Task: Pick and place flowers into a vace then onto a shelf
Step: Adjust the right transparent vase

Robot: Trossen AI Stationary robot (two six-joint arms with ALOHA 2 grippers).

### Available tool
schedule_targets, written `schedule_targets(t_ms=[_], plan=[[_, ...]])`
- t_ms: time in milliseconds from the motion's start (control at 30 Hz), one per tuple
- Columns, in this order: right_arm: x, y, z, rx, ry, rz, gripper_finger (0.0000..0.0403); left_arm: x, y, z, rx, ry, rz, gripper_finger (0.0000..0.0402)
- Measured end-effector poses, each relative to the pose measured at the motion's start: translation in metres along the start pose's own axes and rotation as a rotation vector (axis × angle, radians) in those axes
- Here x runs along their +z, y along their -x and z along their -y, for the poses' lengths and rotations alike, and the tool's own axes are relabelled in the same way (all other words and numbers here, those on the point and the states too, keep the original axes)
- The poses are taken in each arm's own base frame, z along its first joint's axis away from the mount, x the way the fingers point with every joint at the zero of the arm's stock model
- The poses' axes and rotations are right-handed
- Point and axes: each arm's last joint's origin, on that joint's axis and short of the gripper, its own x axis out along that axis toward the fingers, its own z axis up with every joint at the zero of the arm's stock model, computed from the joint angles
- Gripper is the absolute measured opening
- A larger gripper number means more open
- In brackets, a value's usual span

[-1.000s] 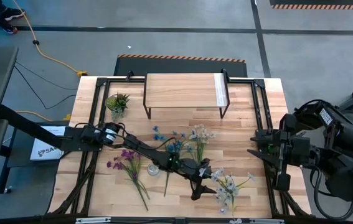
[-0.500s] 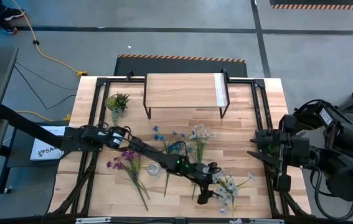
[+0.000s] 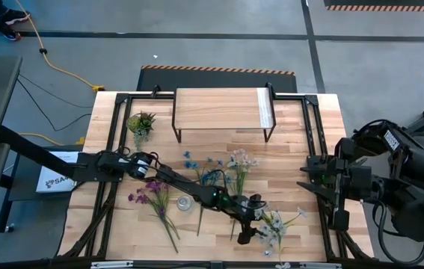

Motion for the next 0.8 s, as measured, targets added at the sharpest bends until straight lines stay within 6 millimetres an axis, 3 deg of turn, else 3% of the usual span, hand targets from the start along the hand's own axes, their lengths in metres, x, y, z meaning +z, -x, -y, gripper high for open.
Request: schedule_targets(t_ms=[367,800], plan=[[0.0005,0.0000,-0.0003,0.000,-0.005,0.002,0.0134,0.0019,0.0012,-0.0105,0.014,0.034,-0.002,0.0298],[0.0005,0.0000,-0.0003,0.001,-0.011,0.002,0.0134,0.0026,0.0012,-0.0097,0.013,0.096,0.006,0.0346]])
